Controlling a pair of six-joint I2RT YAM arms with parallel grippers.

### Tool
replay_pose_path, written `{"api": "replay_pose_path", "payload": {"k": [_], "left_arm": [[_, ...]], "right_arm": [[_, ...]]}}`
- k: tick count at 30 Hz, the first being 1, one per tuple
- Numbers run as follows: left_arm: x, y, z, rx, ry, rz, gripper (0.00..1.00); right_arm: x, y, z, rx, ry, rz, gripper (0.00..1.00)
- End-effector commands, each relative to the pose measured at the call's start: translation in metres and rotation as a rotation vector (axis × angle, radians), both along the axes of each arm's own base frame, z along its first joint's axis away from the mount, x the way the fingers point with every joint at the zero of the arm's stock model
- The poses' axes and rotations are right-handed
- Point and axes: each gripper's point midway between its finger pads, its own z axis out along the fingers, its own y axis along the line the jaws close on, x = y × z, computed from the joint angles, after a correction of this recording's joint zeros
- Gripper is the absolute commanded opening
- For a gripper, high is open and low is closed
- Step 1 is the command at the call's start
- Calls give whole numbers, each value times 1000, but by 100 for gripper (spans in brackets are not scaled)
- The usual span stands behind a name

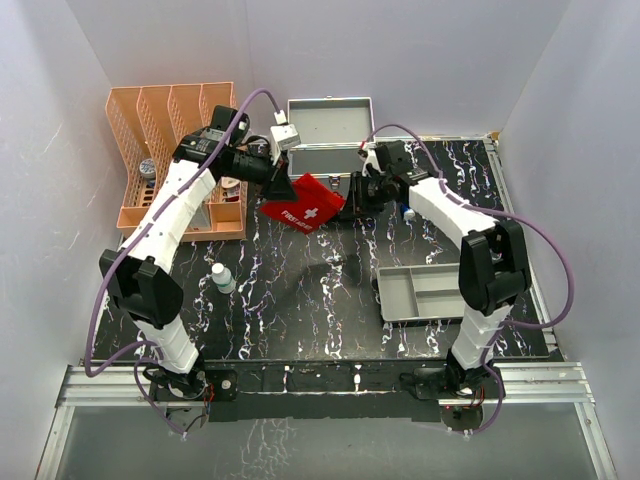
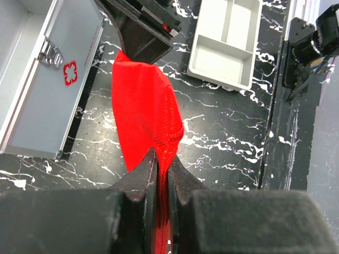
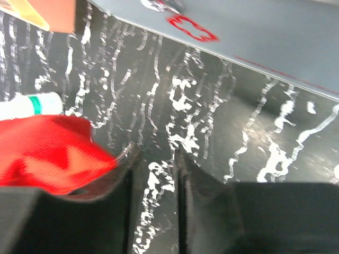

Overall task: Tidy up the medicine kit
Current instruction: Zip the medicine pouch, then move the medicine box to the center of the board.

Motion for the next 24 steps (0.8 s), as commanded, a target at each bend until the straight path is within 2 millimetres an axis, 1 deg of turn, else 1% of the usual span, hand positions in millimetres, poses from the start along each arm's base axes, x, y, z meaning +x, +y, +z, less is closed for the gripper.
{"api": "replay_pose_path", "payload": {"k": [1, 3, 4, 6, 9, 10, 12, 14, 15, 17, 22, 24], "left_arm": [[-25, -2, 56, -120, -85, -78, 0], [-24, -2, 55, -115, -87, -77, 0], [-23, -2, 54, -115, -86, -77, 0], [-22, -3, 52, -114, -83, -77, 0], [-21, -4, 52, -118, -81, -81, 0], [-21, -4, 52, -120, -78, -82, 0], [-21, -5, 52, -124, -78, -84, 0], [-21, -5, 51, -125, -77, -86, 0], [-21, -5, 51, -125, -78, -87, 0], [-23, -5, 51, -125, -79, -93, 0], [-28, -4, 52, -128, -82, -105, 0], [-30, -4, 52, -126, -86, -107, 0]], "right_arm": [[13, -24, 52, 13, -206, -60, 38], [6, -27, 79, 24, -290, -38, 49], [1, -29, 91, 19, -329, -17, 53], [-10, -38, 109, -10, -390, 15, 57], [-21, -53, 128, -60, -448, 36, 62], [-23, -58, 132, -78, -458, 34, 63], [-24, -61, 140, -98, -477, 52, 63], [-24, -57, 148, -84, -498, 91, 63], [-23, -53, 156, -69, -519, 112, 63], [-23, -44, 162, -38, -549, 179, 64], [-19, -21, 160, 29, -629, 378, 68], [-19, -12, 163, 63, -676, 449, 69]]}}
